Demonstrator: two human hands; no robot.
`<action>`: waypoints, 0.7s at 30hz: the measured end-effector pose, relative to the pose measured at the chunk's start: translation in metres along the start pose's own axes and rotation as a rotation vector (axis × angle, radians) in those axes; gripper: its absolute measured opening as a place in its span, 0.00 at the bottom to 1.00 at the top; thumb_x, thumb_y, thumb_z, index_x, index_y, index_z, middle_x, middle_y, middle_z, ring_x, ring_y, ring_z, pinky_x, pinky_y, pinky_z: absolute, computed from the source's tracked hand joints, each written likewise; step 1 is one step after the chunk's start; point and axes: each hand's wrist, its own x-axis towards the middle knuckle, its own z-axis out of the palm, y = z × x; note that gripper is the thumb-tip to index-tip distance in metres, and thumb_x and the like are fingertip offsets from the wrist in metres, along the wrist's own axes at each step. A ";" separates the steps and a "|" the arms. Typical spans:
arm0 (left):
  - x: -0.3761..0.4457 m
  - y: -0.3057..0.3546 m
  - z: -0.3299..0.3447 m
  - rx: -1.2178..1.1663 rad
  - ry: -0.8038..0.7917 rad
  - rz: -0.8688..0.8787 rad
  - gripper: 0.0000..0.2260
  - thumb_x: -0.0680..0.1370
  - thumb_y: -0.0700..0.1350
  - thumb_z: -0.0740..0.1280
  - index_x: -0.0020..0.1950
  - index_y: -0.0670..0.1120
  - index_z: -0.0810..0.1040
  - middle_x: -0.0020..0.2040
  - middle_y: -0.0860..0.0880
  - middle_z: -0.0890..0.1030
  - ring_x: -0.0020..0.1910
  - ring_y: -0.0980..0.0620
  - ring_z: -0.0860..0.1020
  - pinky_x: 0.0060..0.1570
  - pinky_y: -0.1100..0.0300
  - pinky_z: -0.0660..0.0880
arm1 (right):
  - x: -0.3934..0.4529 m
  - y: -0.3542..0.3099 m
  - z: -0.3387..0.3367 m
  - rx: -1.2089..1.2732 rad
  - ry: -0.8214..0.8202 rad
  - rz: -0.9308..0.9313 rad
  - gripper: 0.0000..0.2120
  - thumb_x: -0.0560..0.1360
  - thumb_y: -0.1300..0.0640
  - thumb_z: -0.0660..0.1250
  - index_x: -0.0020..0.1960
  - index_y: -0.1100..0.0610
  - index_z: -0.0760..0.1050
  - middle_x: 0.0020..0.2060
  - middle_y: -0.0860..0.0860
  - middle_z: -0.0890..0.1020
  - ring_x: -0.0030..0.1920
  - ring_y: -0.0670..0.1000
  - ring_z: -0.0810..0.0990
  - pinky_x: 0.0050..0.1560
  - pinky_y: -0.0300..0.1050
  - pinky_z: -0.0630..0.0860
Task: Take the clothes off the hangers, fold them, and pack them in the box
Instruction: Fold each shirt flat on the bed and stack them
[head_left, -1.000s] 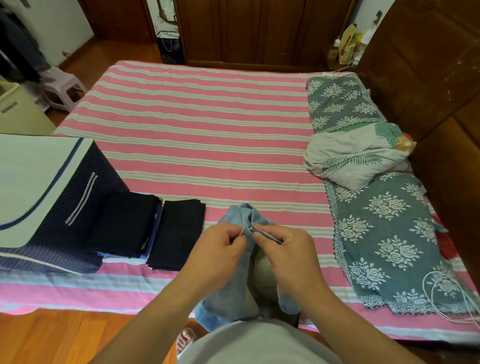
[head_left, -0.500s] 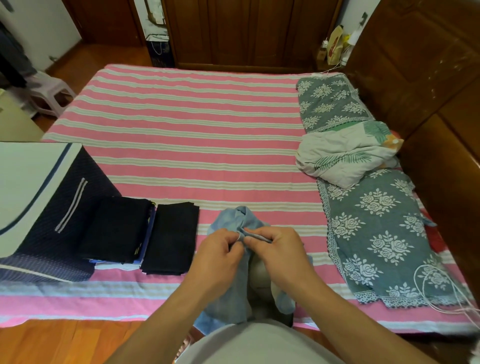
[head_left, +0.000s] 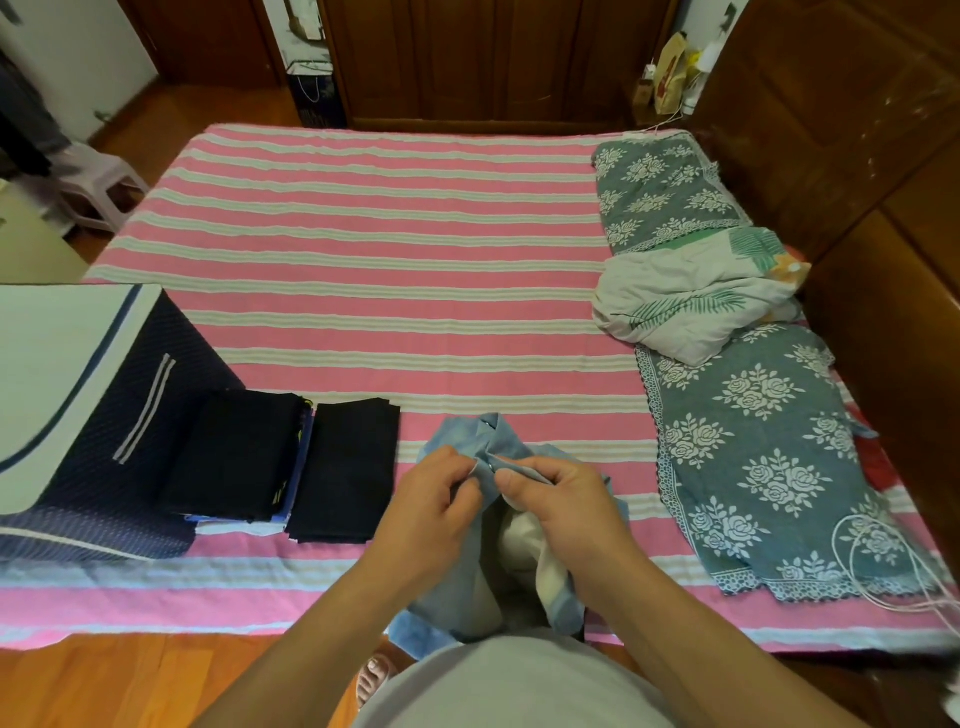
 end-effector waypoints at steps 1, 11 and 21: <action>0.001 -0.003 0.000 -0.005 -0.006 0.006 0.16 0.74 0.52 0.57 0.38 0.40 0.74 0.35 0.51 0.72 0.36 0.54 0.70 0.36 0.65 0.64 | 0.000 0.002 0.000 0.020 0.003 0.007 0.04 0.76 0.61 0.72 0.47 0.56 0.86 0.34 0.45 0.83 0.38 0.43 0.78 0.42 0.36 0.74; 0.039 -0.016 -0.031 -0.124 -0.063 -0.223 0.11 0.80 0.49 0.61 0.43 0.46 0.78 0.37 0.42 0.76 0.36 0.53 0.72 0.39 0.44 0.72 | 0.008 -0.003 -0.035 -0.389 -0.060 0.142 0.16 0.60 0.48 0.73 0.48 0.49 0.83 0.40 0.51 0.85 0.40 0.51 0.82 0.44 0.54 0.79; 0.025 -0.059 -0.004 0.006 -0.419 -0.364 0.16 0.75 0.49 0.76 0.60 0.58 0.77 0.57 0.53 0.78 0.55 0.49 0.80 0.39 0.62 0.77 | 0.076 -0.130 -0.063 -0.661 0.444 -0.295 0.04 0.76 0.60 0.67 0.49 0.53 0.78 0.44 0.51 0.80 0.47 0.54 0.76 0.45 0.44 0.69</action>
